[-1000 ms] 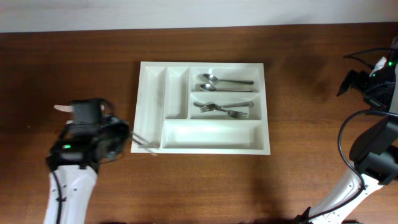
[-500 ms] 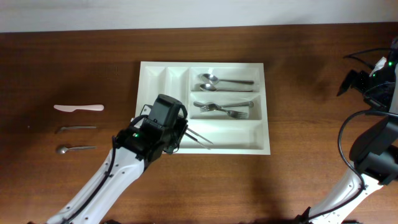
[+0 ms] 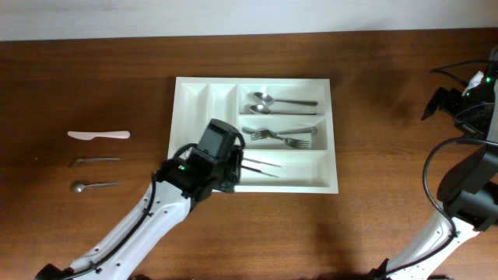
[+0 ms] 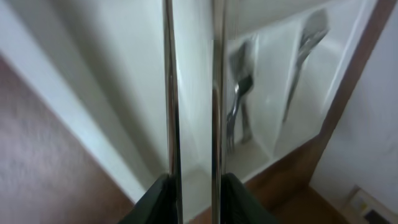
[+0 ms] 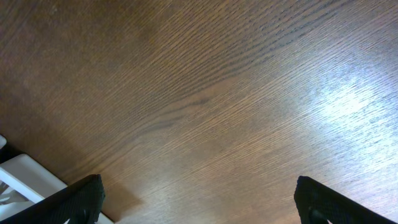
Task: Pack container
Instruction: 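Lower the forks into the tray's bottom compartment and open the left gripper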
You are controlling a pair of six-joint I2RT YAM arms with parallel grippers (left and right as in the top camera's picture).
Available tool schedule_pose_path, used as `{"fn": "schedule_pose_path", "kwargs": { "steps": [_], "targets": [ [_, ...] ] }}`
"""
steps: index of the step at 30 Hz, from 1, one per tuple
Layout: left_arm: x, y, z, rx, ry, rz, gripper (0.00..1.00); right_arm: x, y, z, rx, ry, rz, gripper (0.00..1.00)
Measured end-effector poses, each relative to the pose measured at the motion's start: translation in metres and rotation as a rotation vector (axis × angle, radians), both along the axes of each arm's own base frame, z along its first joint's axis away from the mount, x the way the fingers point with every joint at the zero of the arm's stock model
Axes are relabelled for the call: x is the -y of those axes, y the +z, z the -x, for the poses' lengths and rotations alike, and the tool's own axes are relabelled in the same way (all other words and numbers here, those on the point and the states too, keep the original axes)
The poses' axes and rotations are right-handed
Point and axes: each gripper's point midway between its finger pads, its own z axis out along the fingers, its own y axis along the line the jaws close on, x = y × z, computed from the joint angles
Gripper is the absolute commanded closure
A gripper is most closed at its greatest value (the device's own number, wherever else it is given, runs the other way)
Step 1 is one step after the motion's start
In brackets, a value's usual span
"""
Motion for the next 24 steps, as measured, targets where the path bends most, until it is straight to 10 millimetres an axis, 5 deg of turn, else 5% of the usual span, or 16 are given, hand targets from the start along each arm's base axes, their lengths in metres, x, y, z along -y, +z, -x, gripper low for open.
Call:
{"fn": "schedule_pose_path", "kwargs": {
  "steps": [11, 16, 24],
  "targets": [
    [0.024, 0.0, 0.017, -0.026, -0.013, 0.035, 0.72, 0.0, 0.0, 0.0, 0.0, 0.0, 0.0, 0.01],
    [0.034, -0.026, 0.024, -0.093, -0.043, -0.003, 0.7, 0.0, 0.0, 0.0, 0.0, 0.0, 0.0, 0.01],
    [0.039, -0.038, 0.019, -0.108, -0.04, -0.002, 0.5, 0.0, 0.0, 0.0, 0.0, 0.0, 0.0, 0.01]
  ]
}}
